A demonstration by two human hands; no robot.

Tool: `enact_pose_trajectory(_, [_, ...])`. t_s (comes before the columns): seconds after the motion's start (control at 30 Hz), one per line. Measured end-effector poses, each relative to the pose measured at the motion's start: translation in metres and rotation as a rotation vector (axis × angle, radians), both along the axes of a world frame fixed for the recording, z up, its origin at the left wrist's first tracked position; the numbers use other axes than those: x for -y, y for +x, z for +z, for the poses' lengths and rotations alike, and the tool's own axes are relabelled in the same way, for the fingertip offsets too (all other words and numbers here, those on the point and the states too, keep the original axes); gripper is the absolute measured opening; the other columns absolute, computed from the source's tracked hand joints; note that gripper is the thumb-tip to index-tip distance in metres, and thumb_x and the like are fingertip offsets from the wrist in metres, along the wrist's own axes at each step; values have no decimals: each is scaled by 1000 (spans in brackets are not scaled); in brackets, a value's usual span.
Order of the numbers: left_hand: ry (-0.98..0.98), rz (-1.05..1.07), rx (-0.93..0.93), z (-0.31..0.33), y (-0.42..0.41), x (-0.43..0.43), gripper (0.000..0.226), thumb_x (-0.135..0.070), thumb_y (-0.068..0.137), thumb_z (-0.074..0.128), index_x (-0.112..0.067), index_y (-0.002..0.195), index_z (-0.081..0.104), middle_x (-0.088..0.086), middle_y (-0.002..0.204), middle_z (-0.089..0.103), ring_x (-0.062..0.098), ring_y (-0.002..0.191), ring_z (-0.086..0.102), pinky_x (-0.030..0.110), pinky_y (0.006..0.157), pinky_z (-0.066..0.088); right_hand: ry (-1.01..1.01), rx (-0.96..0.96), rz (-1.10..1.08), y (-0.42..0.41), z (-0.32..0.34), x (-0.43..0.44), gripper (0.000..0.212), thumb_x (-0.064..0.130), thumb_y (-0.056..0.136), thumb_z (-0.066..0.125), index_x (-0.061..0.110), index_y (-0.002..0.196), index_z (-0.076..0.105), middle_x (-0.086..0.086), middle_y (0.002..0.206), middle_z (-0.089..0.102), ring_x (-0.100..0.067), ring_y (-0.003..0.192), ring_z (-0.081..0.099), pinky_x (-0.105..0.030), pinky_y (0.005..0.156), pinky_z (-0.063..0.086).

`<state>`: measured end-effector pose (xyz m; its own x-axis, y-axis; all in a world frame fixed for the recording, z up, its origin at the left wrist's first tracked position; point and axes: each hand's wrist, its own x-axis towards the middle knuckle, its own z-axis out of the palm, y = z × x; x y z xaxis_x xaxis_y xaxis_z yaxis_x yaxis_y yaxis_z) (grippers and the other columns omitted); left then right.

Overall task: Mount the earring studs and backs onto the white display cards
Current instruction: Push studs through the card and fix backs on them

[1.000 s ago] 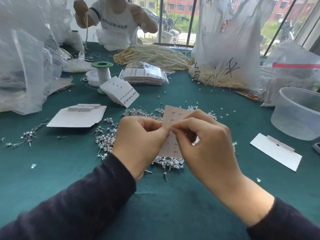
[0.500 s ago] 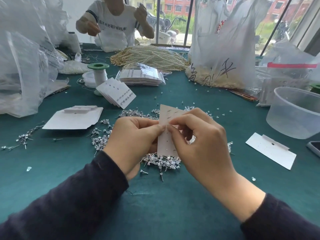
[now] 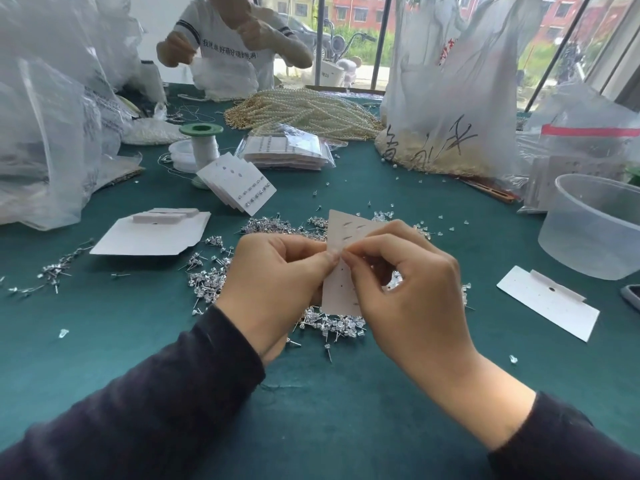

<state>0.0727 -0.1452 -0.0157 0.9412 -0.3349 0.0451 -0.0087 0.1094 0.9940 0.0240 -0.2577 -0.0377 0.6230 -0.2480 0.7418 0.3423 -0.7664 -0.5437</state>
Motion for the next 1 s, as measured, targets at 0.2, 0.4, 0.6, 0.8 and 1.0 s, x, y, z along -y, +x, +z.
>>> enact_pose_trajectory(0.2, [-91,-68,-142,4,0,-1,27,7,79,59,-4,55,67,8,54,67,16,45,63,23,42,52,-11,-11,-10,2,1,0,7,0,76,69,7,73,70,1,71,59,-5,61,49,-7,60,36])
enact_pose_trajectory(0.4, [-58,-46,-133,2,1,1,17,6,79,61,-2,64,65,7,54,67,13,43,62,21,41,50,-64,-17,-58,-2,7,2,6,4,72,68,9,69,66,2,67,56,-12,58,48,-9,56,37])
enact_pose_trajectory(0.6, [-20,-28,-89,0,1,1,16,4,78,63,-4,64,65,9,59,68,16,48,63,26,46,55,-58,-62,-43,-3,7,1,5,6,72,66,9,68,66,2,67,56,-12,57,47,-11,55,37])
enact_pose_trajectory(0.8, [-21,-36,-107,1,1,0,18,5,78,62,-3,63,66,7,56,67,14,45,61,23,42,51,-36,-78,-4,-3,6,3,5,7,73,65,10,70,66,0,69,58,-12,58,49,-12,56,39])
enact_pose_trajectory(1.0, [3,-8,-93,0,1,0,26,7,77,61,-5,55,66,8,54,65,14,43,60,24,41,52,-34,-96,15,-2,2,1,5,7,75,64,9,71,65,4,70,56,-8,59,48,-8,57,37])
